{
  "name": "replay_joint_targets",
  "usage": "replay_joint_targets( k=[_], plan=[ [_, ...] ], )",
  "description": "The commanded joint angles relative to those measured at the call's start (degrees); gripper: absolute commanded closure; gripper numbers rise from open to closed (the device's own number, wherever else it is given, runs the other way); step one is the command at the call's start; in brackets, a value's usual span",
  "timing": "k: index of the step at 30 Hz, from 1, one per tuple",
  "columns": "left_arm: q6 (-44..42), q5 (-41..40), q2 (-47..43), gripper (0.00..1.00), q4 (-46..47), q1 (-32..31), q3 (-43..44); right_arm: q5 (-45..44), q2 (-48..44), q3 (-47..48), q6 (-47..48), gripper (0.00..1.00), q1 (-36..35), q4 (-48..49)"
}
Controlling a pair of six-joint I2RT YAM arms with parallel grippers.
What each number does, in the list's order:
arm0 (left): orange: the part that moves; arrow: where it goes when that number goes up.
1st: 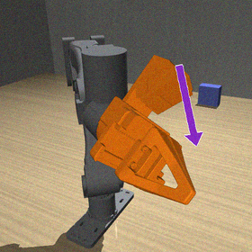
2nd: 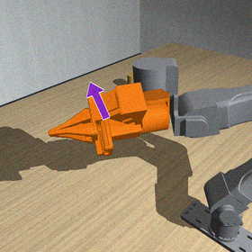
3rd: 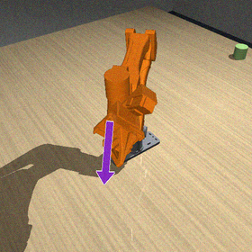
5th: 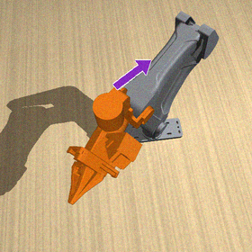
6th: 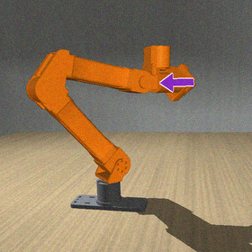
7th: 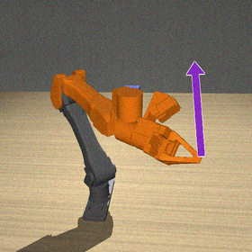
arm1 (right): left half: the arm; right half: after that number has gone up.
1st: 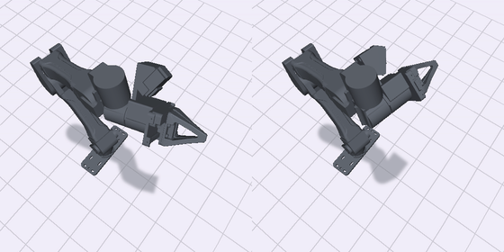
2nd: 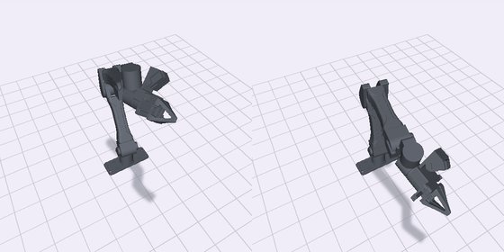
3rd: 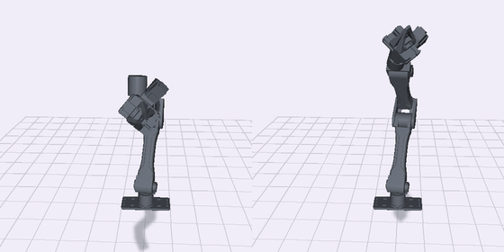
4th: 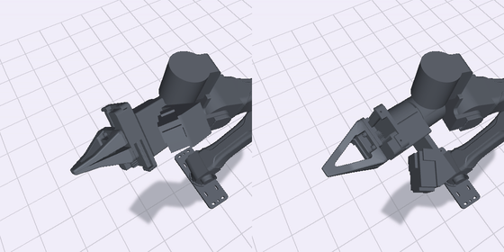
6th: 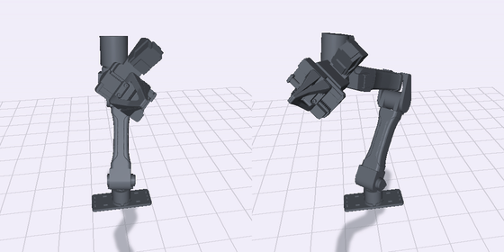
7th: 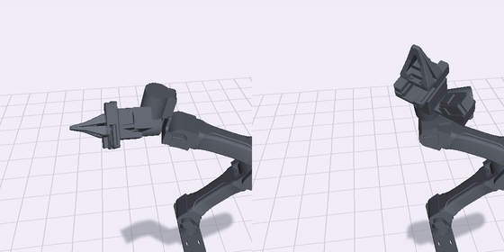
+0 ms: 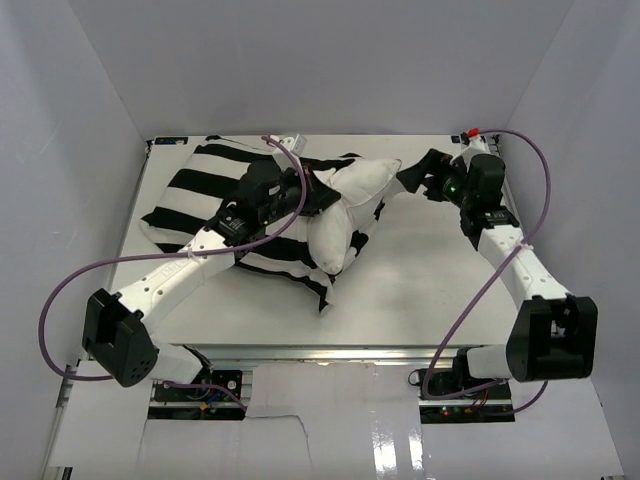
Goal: Remove the pillowcase from the pillow
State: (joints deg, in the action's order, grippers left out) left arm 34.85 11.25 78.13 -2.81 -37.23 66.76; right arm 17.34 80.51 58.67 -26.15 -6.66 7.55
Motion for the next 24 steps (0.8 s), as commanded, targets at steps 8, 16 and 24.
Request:
replay_joint_targets(
  k=[8,16,24],
  plan=[
    [3.46,-0.79,6.68,1.0,8.69,0.32,5.57,12.02,-9.93,-14.29,-13.75,0.1,-6.69,16.01],
    [6.11,0.97,14.41,1.0,10.81,0.32,8.99,2.63,-11.6,-16.22,-12.44,0.1,-17.06,17.33],
    [6.72,1.15,15.65,1.0,10.81,0.23,10.76,-5.19,-9.76,-19.92,-7.17,0.1,-22.34,17.68]
  ],
)
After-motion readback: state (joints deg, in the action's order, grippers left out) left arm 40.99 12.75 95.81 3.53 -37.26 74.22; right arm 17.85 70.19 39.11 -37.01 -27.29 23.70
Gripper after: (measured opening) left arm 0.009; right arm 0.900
